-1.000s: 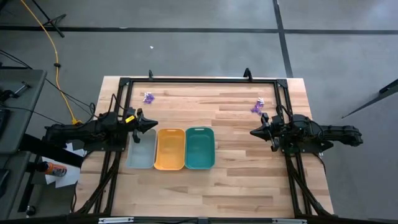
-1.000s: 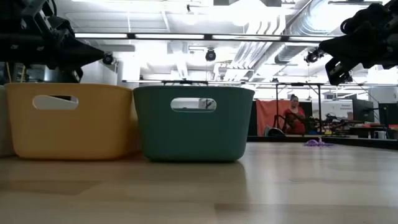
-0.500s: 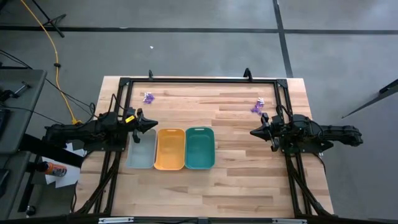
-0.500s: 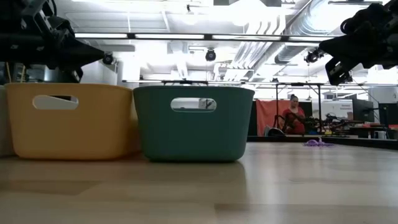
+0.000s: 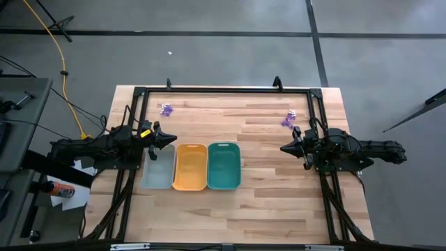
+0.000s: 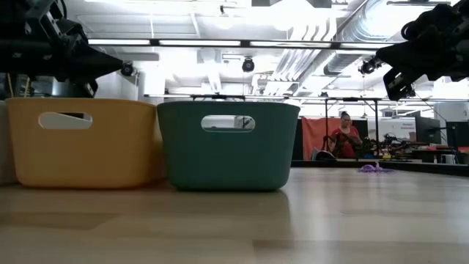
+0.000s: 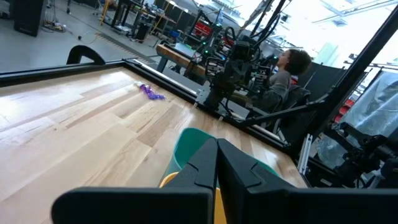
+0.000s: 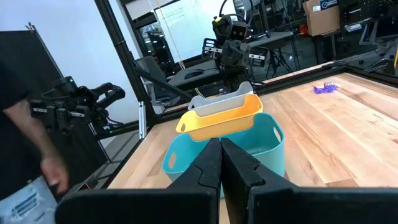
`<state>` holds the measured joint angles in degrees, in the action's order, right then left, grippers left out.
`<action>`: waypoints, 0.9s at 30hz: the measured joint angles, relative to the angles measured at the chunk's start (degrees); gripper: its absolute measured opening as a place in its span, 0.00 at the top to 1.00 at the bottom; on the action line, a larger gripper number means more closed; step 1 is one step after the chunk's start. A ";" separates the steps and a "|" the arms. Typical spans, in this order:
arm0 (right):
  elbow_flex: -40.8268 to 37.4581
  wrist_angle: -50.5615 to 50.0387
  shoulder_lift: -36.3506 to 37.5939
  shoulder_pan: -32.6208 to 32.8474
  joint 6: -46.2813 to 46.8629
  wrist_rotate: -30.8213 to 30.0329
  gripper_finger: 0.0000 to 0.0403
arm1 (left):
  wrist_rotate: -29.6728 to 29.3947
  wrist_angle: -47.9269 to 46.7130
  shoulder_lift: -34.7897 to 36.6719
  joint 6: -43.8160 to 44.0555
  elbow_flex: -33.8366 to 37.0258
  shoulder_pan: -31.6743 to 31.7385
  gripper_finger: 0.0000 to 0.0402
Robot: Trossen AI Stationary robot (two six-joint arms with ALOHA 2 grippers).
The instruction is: Sort Halloween decoration
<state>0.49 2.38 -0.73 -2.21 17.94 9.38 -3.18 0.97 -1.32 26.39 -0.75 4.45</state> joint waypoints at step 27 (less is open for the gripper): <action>0.00 11.79 -0.04 0.02 9.10 -7.55 1.00 | -0.02 -0.01 0.00 0.00 0.00 0.01 1.00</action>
<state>0.48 14.17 -0.78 -2.20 27.04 1.83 -3.20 0.96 -1.32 26.39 -0.75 4.46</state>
